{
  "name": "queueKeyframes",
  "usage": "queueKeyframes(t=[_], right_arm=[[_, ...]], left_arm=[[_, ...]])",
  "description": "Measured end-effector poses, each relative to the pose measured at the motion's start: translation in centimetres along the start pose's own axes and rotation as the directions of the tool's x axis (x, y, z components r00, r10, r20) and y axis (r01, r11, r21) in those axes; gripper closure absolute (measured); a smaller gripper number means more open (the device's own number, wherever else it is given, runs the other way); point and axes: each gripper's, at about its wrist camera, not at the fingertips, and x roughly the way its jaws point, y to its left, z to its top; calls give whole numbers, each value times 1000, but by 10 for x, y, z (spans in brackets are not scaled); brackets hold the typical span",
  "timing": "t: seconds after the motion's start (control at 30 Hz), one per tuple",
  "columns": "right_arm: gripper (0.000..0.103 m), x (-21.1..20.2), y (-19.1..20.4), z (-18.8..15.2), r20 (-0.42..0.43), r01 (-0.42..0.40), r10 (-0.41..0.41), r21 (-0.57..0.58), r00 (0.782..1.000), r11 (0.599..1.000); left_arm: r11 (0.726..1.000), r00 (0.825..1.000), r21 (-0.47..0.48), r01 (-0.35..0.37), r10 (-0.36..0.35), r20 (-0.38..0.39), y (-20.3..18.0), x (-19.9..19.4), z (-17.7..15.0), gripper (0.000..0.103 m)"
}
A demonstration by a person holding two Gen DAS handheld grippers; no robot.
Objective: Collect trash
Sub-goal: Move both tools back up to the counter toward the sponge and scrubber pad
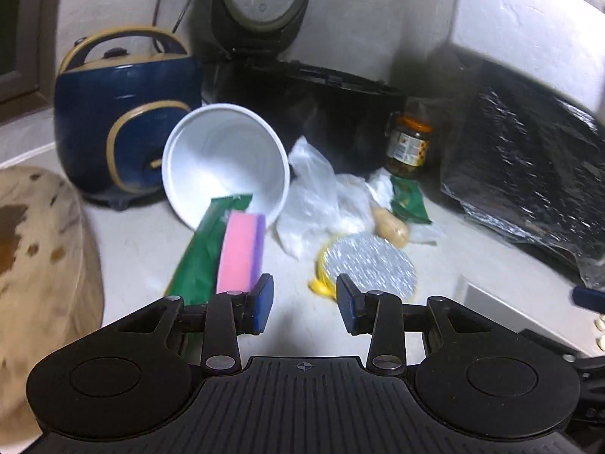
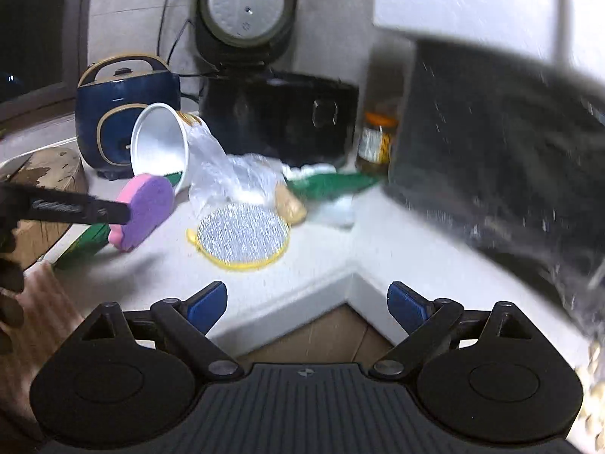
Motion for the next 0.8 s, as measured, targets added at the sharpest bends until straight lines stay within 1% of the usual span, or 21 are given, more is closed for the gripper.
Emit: queueKeyframes(t=[0.13, 0.2, 0.27, 0.33, 0.37, 0.43, 0.47, 0.5, 0.6, 0.67, 0.7, 0.73, 0.8], right_arm=[[11, 5, 8, 12, 65, 86, -82, -58, 995, 995], [11, 15, 4, 19, 75, 86, -80, -85, 994, 993], [11, 30, 2, 26, 55, 46, -40, -101, 998, 994], [11, 48, -1, 33, 25, -23, 26, -103, 999, 994], [11, 57, -1, 35, 12, -55, 57, -96, 998, 994], [16, 80, -2, 42, -8, -134, 134, -75, 991, 988], [17, 91, 0, 45, -18, -160, 159, -65, 987, 985], [18, 104, 2, 49, -37, -181, 179, -48, 983, 982], [20, 136, 11, 59, -75, -239, 239, -2, 968, 971], [26, 155, 17, 63, -90, -250, 250, 12, 964, 968], [33, 165, 20, 63, -110, -256, 256, 16, 960, 967], [37, 173, 23, 62, -134, -263, 263, 18, 955, 965], [40, 184, 25, 58, -178, -284, 284, 29, 942, 958]], left_arm=[[1000, 1000, 17, -13, 12, 11, 4, 16, 9, 62], [1000, 999, 10, -27, 27, 21, 5, 23, 11, 62], [999, 999, -25, -28, 29, 18, 8, 24, 14, 62], [998, 1000, -59, 16, -15, 20, 13, 24, 17, 62], [998, 999, -55, 30, -29, 18, 15, 25, 18, 62], [999, 1000, -45, 8, -7, 20, 19, 25, 19, 62], [998, 1000, -58, -3, 4, 20, 22, 25, 20, 62], [997, 1000, -77, 2, 0, 20, 26, 25, 20, 62], [990, 998, -128, 58, -56, 21, 35, 22, 21, 62], [989, 998, -138, 55, -53, 19, 37, 21, 20, 62], [989, 999, -138, 49, -47, 15, 38, 21, 19, 62], [989, 999, -138, 47, -46, 10, 38, 21, 19, 62], [988, 998, -138, 67, -68, -4, 37, 24, 18, 62]])
